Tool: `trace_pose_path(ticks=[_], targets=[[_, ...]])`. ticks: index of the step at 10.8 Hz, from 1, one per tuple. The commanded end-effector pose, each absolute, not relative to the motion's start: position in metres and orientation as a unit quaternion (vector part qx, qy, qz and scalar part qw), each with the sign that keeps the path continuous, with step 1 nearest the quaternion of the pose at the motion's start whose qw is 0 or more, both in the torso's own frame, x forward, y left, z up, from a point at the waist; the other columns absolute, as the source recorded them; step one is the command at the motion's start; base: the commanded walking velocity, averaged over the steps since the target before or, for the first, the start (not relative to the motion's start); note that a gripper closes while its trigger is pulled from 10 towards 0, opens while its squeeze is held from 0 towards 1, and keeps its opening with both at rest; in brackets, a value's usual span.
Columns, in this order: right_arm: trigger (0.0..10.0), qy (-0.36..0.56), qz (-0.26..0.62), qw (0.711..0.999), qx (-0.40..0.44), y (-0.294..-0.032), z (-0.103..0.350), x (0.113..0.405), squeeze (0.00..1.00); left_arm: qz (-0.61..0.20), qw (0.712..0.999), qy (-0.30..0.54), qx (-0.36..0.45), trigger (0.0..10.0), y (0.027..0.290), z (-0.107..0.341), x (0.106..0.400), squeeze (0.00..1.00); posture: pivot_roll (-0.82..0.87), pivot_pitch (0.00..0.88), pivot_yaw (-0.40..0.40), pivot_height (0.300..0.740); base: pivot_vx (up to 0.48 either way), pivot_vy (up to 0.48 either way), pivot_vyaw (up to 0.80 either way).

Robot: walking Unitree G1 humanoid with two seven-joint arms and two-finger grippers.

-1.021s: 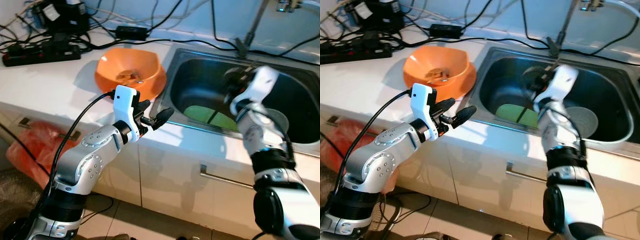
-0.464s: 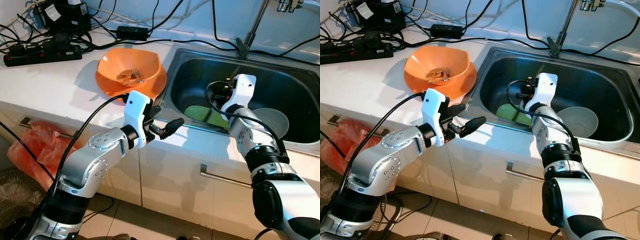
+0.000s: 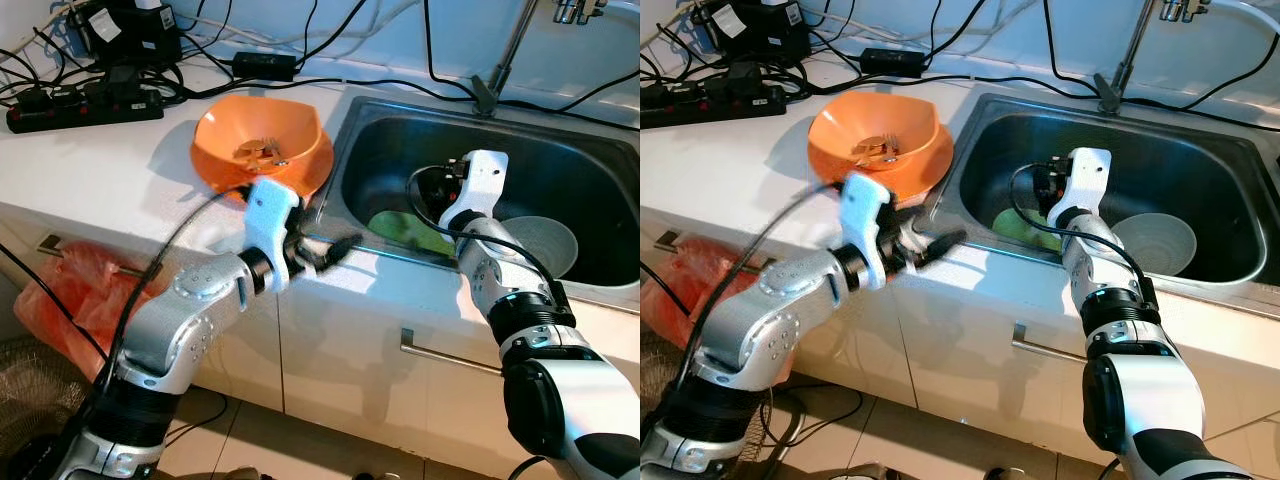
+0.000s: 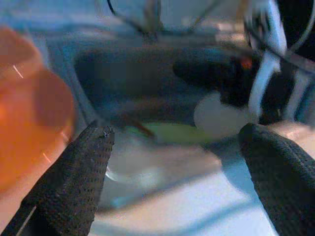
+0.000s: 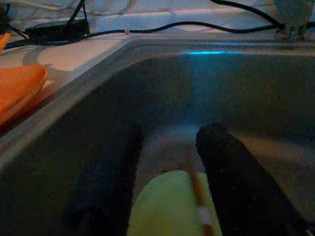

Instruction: Kitchen organization

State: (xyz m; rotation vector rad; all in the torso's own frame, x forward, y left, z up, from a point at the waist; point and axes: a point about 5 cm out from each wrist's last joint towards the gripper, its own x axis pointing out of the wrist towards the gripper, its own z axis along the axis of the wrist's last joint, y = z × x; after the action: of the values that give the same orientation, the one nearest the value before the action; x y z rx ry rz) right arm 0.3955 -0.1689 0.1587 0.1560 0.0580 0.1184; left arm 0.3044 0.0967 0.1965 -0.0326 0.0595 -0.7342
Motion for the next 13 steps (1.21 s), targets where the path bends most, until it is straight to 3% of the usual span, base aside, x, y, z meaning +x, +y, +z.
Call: trace_pose_path(ticks=[1,3,5,6,9,13], targets=[[10.0,0.0,0.065,0.996,0.062,-0.166,0.174,0.4,1.0,-0.335,0.942,-0.013,-0.011,10.0,0.101,0.21,0.31,0.0,0.16,0.065,-0.028,0.74,0.0,0.0,0.0],[10.0,-0.035,0.086,0.994,0.061,-0.157,0.187,0.4,1.0,-0.268,0.96,-0.073,-0.017,10.0,0.116,0.227,0.319,0.16,0.16,0.063,-0.027,0.74,0.0,0.0,0.0],[10.0,-0.083,0.145,0.981,0.1,-0.138,0.206,0.393,1.0,-0.174,0.978,-0.112,-0.008,10.0,0.143,0.235,0.328,0.0,0.15,0.064,-0.026,0.74,0.0,0.0,0.0],[10.0,-0.092,0.158,0.978,0.098,-0.133,0.209,0.39,0.0,-0.154,0.982,-0.107,0.004,10.0,0.151,0.231,0.33,0.0,0.15,0.061,-0.024,0.74,0.0,0.0,0.0],[10.0,-0.088,0.161,0.978,0.102,-0.132,0.208,0.383,0.0,-0.146,0.981,-0.095,0.083,10.0,0.166,0.218,0.333,0.0,0.15,0.062,-0.022,0.74,0.0,0.0,0.0],[10.0,-0.087,0.164,0.977,0.105,-0.128,0.21,0.379,0.0,-0.198,0.949,-0.105,0.224,10.0,0.168,0.212,0.337,0.0,0.15,0.065,-0.02,0.74,0.0,0.0,0.0]])
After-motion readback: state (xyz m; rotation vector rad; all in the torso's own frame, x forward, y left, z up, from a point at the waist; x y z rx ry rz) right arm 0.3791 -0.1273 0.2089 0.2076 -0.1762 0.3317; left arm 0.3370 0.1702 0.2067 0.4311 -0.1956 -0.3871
